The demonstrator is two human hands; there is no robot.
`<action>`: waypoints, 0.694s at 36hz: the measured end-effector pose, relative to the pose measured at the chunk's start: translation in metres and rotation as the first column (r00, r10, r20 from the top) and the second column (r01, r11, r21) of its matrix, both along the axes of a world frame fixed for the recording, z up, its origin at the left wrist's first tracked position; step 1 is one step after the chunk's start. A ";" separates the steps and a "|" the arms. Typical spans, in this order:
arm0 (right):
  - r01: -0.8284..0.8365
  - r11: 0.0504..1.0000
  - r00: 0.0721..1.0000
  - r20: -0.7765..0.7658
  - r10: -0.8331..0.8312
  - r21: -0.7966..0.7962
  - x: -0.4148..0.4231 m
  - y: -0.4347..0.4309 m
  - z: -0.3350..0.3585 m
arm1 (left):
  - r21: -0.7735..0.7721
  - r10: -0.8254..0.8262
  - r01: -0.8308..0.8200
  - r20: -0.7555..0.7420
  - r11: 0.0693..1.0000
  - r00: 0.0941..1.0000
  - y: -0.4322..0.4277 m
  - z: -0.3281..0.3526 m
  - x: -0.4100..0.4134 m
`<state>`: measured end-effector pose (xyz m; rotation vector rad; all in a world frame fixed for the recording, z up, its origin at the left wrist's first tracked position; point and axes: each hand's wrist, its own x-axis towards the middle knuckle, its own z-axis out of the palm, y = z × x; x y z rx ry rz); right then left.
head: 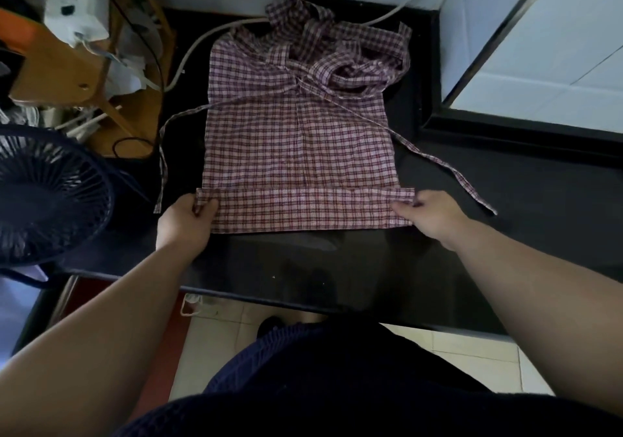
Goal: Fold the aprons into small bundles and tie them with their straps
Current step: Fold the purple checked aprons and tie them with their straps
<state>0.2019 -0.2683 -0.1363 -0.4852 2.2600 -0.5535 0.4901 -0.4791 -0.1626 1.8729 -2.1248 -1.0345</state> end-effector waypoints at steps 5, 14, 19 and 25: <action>-0.072 0.973 0.980 -0.164 0.110 0.219 0.003 -0.007 -0.008 | -0.122 0.069 -0.048 0.173 0.991 0.983 0.006 0.001 -0.006; -0.676 0.675 0.621 -0.266 0.738 0.294 0.025 -0.012 -0.007 | -0.148 -0.592 0.645 0.287 0.750 0.753 0.010 0.001 -0.006; -0.682 0.647 0.588 -0.271 0.762 0.340 0.017 -0.008 -0.014 | 0.019 -0.655 0.719 0.429 0.695 0.622 0.011 0.014 -0.007; -0.542 0.835 0.800 -0.243 0.548 0.097 0.009 -0.015 0.004 | -0.001 -0.572 0.583 0.195 0.812 0.797 0.005 0.024 -0.003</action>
